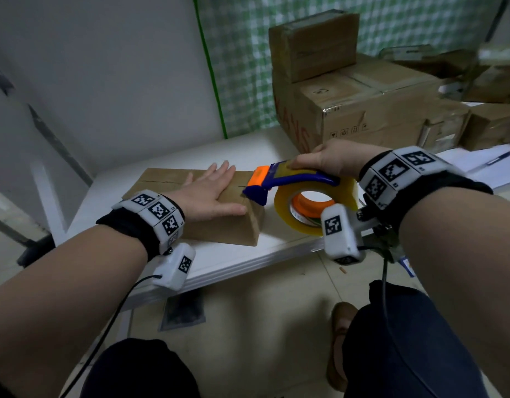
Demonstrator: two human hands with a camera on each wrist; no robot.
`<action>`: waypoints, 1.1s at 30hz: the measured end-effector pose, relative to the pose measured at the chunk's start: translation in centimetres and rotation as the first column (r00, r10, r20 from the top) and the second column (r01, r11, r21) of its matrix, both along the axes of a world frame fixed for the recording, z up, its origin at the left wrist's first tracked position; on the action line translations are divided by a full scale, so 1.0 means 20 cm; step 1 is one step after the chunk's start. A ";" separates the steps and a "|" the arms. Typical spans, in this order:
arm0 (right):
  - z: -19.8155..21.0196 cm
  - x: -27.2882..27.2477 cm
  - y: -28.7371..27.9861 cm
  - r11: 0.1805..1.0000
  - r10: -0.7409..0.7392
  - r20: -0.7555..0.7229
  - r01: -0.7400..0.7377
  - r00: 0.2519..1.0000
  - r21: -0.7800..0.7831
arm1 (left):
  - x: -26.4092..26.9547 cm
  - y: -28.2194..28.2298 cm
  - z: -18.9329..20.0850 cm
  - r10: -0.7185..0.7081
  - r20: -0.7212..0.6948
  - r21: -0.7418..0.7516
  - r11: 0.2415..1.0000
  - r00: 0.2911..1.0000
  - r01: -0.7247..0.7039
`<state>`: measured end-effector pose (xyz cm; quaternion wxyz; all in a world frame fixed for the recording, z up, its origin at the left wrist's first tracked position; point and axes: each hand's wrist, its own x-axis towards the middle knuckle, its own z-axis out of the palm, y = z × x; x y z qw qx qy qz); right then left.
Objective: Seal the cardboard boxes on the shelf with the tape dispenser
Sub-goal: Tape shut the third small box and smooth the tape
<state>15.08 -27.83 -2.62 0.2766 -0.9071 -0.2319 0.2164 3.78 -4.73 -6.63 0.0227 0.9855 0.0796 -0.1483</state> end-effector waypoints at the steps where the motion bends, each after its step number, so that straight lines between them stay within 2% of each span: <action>1: -0.01 -0.01 0.02 1.000 0.002 -0.002 -0.002 1.000 0.008 | -0.01 -0.01 -0.01 -0.011 -0.003 0.012 1.000 1.000 0.011; 5: -0.07 -0.09 0.10 0.999 0.024 -0.017 -0.024 1.000 0.042 | -0.04 0.01 -0.01 0.036 0.024 0.033 0.999 0.999 -0.036; 13: -0.20 -0.19 0.20 0.988 0.078 -0.085 -0.066 0.993 0.140 | -0.08 0.06 -0.03 0.072 0.075 -0.017 0.997 0.995 -0.071; 18: -0.29 -0.17 0.16 0.948 0.066 -0.177 -0.006 0.982 0.318 | -0.06 0.05 -0.03 0.089 0.061 -0.033 0.996 0.994 -0.087; 22: -0.32 -0.16 0.11 0.911 0.085 -0.191 0.001 0.978 0.412 | -0.05 0.04 -0.03 0.103 0.048 -0.014 0.995 0.993 -0.103; 27: -0.33 -0.12 0.01 0.912 0.102 -0.225 0.000 0.969 0.411 | -0.05 0.03 -0.02 0.107 0.025 0.028 0.994 0.994 -0.108; 33: -0.26 -0.13 -0.02 0.933 0.140 -0.176 -0.070 0.975 0.353 | -0.06 0.02 -0.01 0.123 0.011 0.028 0.992 0.992 -0.123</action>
